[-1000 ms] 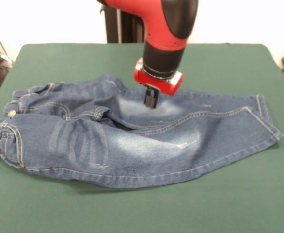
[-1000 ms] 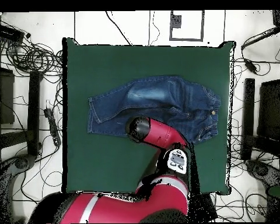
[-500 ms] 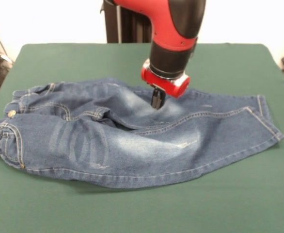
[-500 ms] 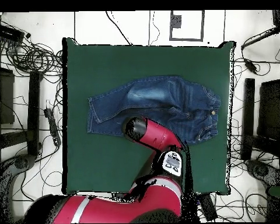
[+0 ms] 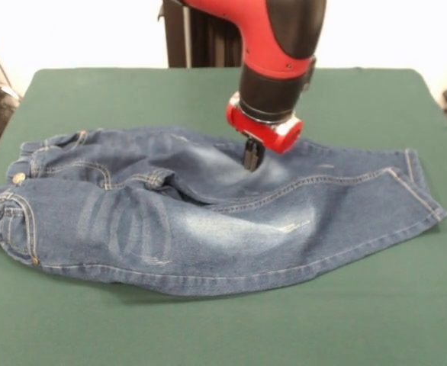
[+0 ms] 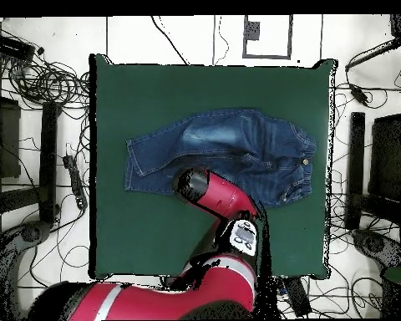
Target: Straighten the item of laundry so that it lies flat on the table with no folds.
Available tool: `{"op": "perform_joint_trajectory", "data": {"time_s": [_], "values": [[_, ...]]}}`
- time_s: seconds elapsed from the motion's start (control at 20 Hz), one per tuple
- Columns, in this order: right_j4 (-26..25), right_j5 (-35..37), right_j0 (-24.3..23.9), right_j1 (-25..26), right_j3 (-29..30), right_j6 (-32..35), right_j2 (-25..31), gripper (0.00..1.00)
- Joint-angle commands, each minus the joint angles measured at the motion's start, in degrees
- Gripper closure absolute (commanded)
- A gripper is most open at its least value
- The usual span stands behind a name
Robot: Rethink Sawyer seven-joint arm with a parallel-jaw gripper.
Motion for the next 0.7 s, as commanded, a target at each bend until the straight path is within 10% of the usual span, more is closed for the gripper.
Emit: {"op": "perform_joint_trajectory", "data": {"time_s": [0.05,0.7], "values": [[6.18,0.91,9.29,4.56,3.73,19.68,10.21,1.00],[9.83,-2.67,9.97,3.38,6.22,17.52,10.75,1.00]]}}
